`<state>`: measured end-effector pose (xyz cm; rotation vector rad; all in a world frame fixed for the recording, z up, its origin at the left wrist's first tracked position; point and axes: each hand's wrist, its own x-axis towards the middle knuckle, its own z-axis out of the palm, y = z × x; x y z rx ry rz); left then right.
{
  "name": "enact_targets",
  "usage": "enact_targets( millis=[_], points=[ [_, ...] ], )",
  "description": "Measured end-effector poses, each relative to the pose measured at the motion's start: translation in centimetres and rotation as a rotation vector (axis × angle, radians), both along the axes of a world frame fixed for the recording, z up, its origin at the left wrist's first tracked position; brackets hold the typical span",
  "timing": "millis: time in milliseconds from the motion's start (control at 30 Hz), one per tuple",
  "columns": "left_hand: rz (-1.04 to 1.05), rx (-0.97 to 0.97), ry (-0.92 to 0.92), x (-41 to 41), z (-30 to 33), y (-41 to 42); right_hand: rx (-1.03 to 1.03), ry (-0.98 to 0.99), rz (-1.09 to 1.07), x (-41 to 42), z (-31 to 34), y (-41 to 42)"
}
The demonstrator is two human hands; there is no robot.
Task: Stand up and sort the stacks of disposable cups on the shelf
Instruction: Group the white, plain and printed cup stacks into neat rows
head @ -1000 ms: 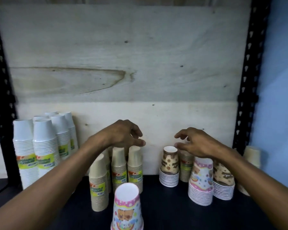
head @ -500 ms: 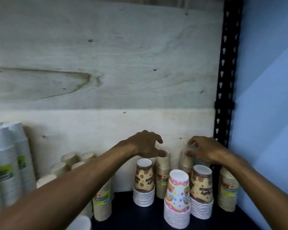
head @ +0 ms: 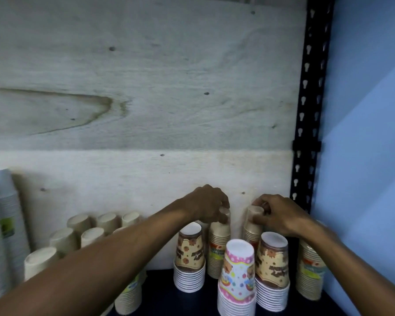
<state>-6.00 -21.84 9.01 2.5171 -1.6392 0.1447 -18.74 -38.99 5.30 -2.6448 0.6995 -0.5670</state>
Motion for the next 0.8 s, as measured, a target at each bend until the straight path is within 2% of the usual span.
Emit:
enact_targets(
  millis=[233, 400, 500, 667, 800],
  points=[
    [0.013, -0.209, 0.007, -1.3, 4.8, 4.0, -0.094, -0.140, -0.002, -0.8, 3.5, 1.6],
    [0.055, -0.351, 0.087, -2.5, 9.5, 9.2, -0.158, -0.405, -0.011, -1.4, 7.2, 4.7],
    [0.090, -0.409, 0.148, -3.4, 11.8, 13.2, -0.179, -0.498, 0.009, -1.9, 9.2, 7.2],
    [0.156, -0.374, 0.178, -3.3, 12.6, 19.5, -0.187, -0.503, 0.097, -1.5, 10.5, 12.4],
    [0.205, -0.355, 0.244, -1.8, 11.6, 23.6, -0.111, -0.467, 0.189, -0.1, 9.6, 16.4]
  ],
)
